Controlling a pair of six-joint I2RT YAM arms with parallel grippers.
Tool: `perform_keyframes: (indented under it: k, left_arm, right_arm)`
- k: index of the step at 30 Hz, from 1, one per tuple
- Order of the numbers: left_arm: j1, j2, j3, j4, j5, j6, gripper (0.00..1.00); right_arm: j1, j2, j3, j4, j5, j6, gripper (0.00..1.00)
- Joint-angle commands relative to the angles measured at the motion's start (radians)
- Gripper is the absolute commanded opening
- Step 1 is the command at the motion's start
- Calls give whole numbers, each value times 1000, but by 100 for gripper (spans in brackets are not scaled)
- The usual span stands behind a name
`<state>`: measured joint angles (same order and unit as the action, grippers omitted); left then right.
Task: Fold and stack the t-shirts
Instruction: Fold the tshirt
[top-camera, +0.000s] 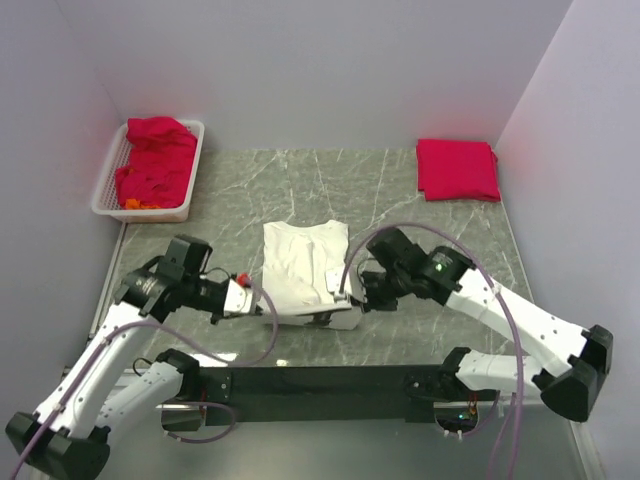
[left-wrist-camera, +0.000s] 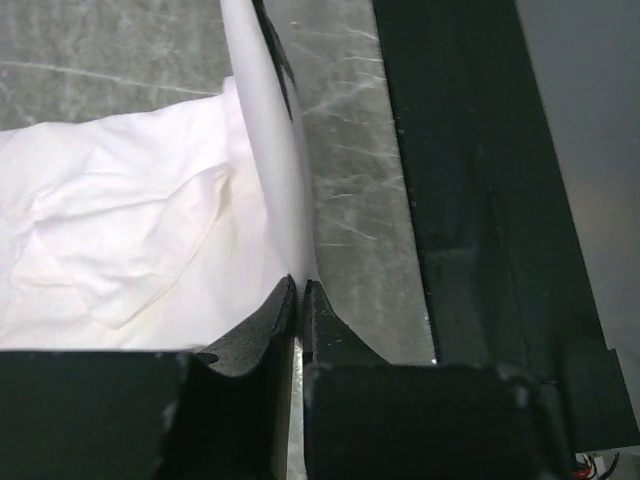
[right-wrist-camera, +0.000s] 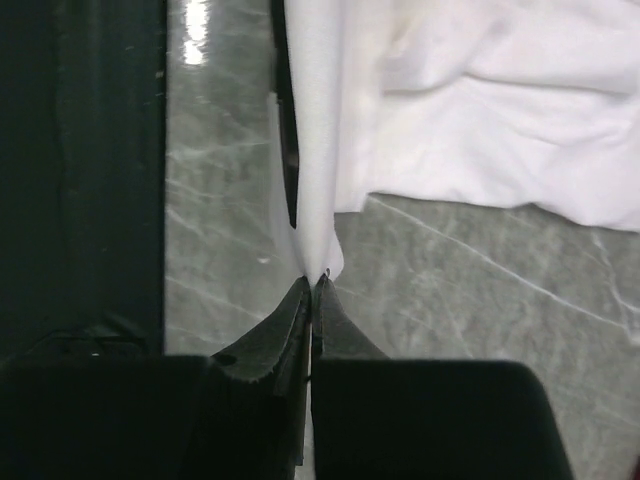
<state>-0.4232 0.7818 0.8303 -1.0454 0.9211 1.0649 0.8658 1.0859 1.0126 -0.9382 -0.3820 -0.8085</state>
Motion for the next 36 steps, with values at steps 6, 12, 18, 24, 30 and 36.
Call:
perform_keyframes:
  k: [6,12,18,24,30,36]
  left_arm:
    - [239,307,226,2,160,67,1]
    - [310,614,395,177,151,-37,1]
    - [316,945,545,353,84,-235,1]
    - [317,1338,797,325,-31,-451,1]
    - [333,1459,813,289,-51,-568,1]
    - [316,1305,594,335,-42,-554,1]
  right_arm:
    - [-177,202,202,-22,-29,-196,0]
    - [-335,499,414,-22,-64,-313,0]
    - [-415,869,704,-59,-77,-330,0]
    - [-433,1127,869,-30,-26,-235,0]
    - [-432,1250,1032,-126,-24,-140,0]
    - [-416,1142,820,-159,-110,-57,0]
